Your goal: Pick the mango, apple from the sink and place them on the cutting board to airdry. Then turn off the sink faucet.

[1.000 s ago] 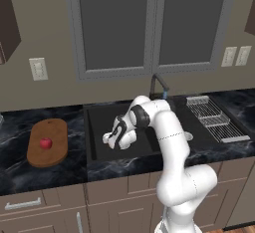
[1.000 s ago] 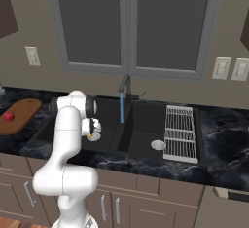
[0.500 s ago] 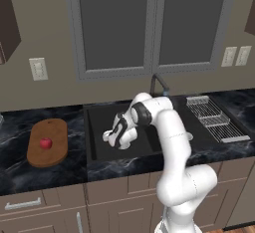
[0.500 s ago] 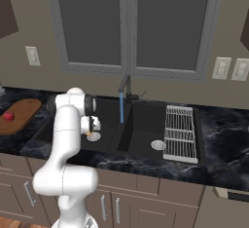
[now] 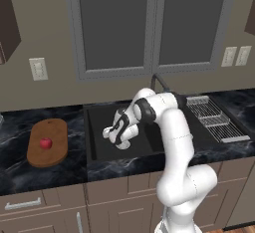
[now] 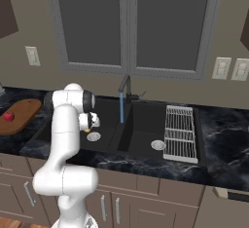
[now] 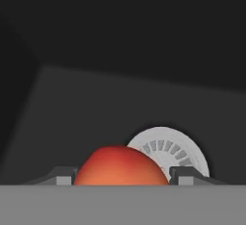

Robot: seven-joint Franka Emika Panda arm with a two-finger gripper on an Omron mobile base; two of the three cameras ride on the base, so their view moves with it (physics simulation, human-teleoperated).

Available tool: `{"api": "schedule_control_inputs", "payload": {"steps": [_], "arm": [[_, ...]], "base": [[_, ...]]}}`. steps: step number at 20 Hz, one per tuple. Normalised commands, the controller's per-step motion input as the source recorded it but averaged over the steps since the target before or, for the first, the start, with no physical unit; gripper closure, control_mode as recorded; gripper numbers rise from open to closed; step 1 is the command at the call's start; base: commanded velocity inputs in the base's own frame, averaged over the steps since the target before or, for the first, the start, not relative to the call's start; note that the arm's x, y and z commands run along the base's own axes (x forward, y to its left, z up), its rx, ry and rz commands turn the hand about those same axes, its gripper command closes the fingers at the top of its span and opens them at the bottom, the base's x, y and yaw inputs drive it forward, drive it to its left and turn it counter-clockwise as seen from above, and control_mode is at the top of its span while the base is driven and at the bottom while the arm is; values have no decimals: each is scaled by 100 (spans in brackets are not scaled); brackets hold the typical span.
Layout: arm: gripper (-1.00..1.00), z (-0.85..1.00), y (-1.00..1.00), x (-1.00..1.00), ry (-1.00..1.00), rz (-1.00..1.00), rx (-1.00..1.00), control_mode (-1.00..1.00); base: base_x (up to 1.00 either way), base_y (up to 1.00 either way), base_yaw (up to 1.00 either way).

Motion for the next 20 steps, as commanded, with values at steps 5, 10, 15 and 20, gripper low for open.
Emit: {"api": "schedule_control_inputs", "payload": {"steps": [5, 10, 15, 20], "arm": [[100, 32, 0, -9, 0, 0, 0, -100], [100, 36, 0, -12, 0, 0, 0, -100], [100, 32, 0, -20, 0, 0, 0, -100], [100, 33, 0, -34, 0, 0, 0, -100]], "base": [[0, 0, 0], [0, 0, 0], [0, 0, 0], [0, 0, 0]]}}
